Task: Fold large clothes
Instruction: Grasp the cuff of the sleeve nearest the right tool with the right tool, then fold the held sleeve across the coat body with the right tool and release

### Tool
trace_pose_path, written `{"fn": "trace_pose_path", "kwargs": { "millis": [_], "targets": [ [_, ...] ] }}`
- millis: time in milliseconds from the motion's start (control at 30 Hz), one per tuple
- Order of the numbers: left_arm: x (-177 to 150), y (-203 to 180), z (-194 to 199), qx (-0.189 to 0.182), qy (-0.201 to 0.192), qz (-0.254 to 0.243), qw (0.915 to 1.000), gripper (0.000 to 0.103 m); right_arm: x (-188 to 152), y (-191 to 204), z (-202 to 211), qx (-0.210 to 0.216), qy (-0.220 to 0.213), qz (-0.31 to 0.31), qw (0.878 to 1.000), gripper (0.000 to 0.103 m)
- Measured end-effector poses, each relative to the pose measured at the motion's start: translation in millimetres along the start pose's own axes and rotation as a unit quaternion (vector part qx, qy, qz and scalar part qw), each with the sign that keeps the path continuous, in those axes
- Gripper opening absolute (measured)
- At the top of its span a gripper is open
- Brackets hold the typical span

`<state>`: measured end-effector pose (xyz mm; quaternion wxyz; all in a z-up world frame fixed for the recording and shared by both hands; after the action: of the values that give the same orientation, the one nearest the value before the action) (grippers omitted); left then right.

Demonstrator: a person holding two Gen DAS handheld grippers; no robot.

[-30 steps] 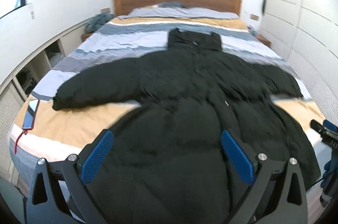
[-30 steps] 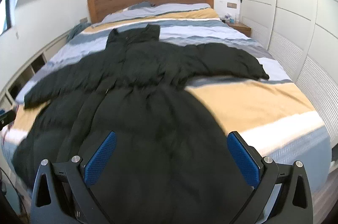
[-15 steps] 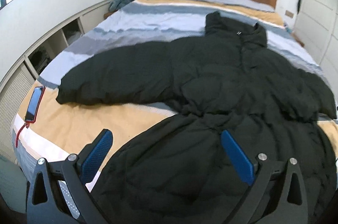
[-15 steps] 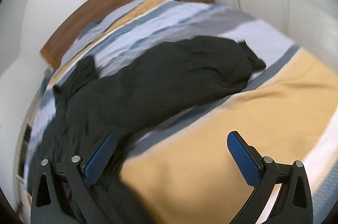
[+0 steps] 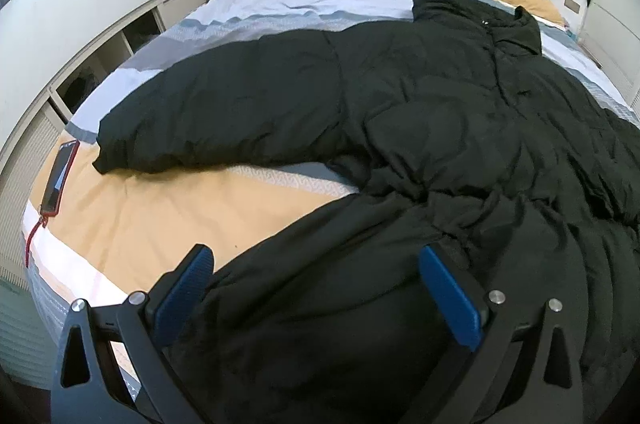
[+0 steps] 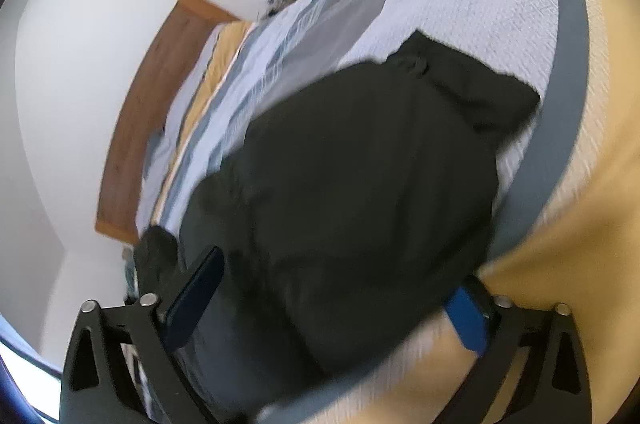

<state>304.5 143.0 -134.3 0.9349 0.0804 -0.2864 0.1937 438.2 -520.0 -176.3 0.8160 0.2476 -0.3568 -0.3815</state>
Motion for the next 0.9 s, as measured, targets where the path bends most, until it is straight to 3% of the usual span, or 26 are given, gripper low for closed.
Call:
{"fn": "trace_pose_path", "kwargs": {
  "millis": [33,100,133,200,300,633,900],
  "targets": [
    [-1.2,-0.7,-1.5,0.0,0.002,0.0,1.0,0.103,1.0,-1.1,-1.2,0.001,-0.001,-0.006,1.0,0.082],
    [-3.0,-3.6,-2.7,-0.002,0.005,-0.002,1.0,0.103,6.2,-5.6,-3.7,0.005,-0.003,-0.021,1.0,0.06],
    [-3.7,-5.5,-2.3,-0.004,0.005,-0.004,1.0,0.103,8.1,-6.4,-3.9,0.008,-0.004,-0.024,1.0,0.053],
    [-3.7,-8.2,0.1,-0.007,0.001,-0.009,0.9999,0.103,11.0,-1.0,-1.2,0.018,-0.012,-0.017,1.0,0.028],
    [-2.0,-9.9,4.8,-0.011,-0.005,-0.011,0.9999,0.103,17.4,21.0,8.9,0.012,-0.024,0.025,0.999,0.015],
    [1.1,-1.7,29.3,-0.037,-0.025,0.007,0.999,0.103,20.6,124.7,55.7,0.028,-0.051,0.165,0.985,0.01],
    [-6.4,10.9,50.9,-0.068,-0.031,0.024,0.9969,0.103,-32.0,225.5,77.7,0.064,-0.029,0.258,0.964,0.01]
  ]
}}
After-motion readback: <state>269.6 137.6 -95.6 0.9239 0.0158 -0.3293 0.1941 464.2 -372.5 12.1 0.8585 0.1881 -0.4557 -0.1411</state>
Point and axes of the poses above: each gripper's, at about its wrist camera, not at the fingertips, and z roughly against the way its jaws point, y to its left, x to its top, the point moved 7 cm from there along -z, roughly the way its jaws point, and after that the axes turned 6 degrees about z, right-handed, at the moved point
